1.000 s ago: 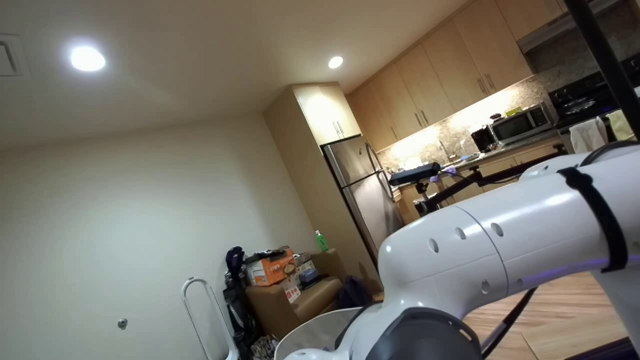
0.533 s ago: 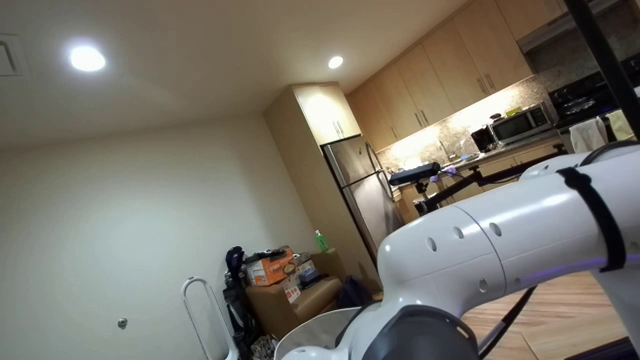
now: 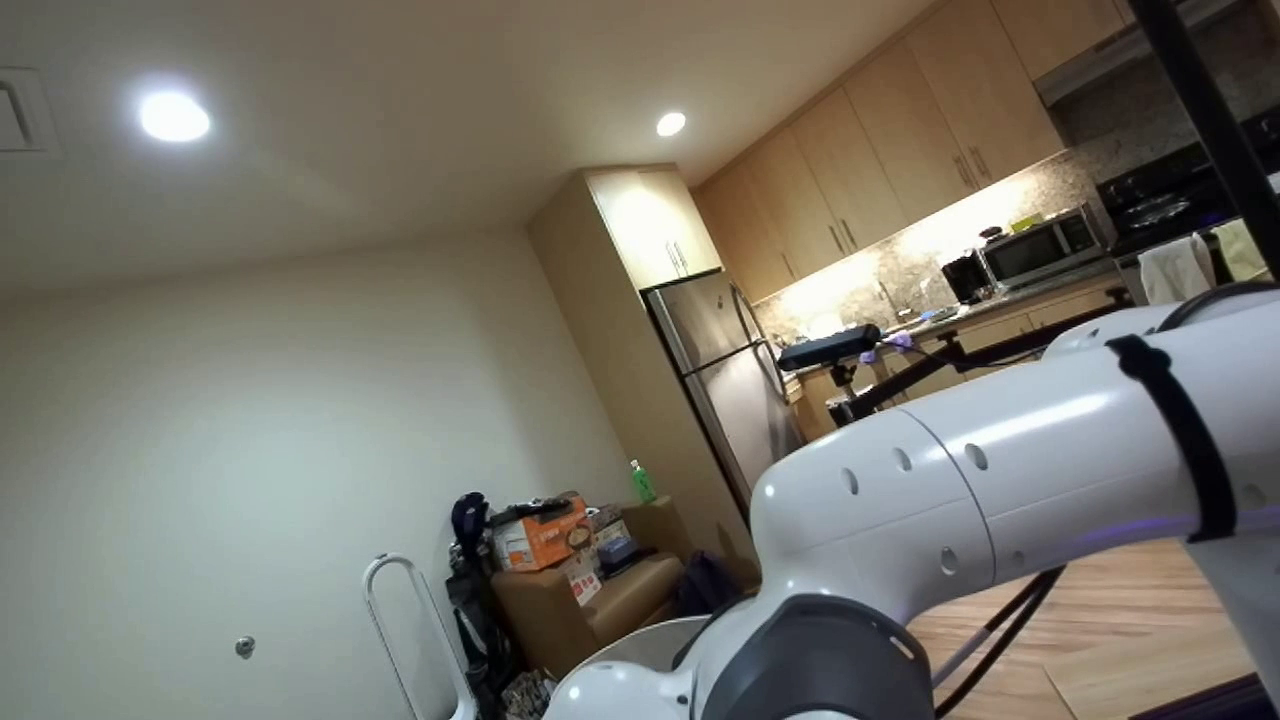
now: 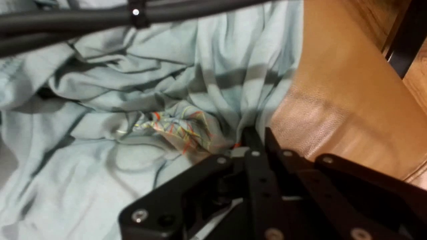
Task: Pick up the clothing from the sofa and put it in the laundry bag
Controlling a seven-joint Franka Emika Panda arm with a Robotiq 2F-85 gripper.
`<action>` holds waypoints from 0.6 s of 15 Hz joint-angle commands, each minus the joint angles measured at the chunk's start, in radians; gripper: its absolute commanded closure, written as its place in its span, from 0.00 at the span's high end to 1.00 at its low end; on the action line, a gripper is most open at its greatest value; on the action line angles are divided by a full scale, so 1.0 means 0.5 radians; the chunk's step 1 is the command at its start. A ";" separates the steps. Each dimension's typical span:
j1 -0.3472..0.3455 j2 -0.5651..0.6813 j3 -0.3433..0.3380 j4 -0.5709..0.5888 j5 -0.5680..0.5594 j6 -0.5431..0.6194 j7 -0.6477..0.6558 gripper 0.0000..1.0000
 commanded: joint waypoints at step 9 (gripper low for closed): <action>-0.003 -0.408 -0.141 -0.248 -0.003 0.330 0.422 0.04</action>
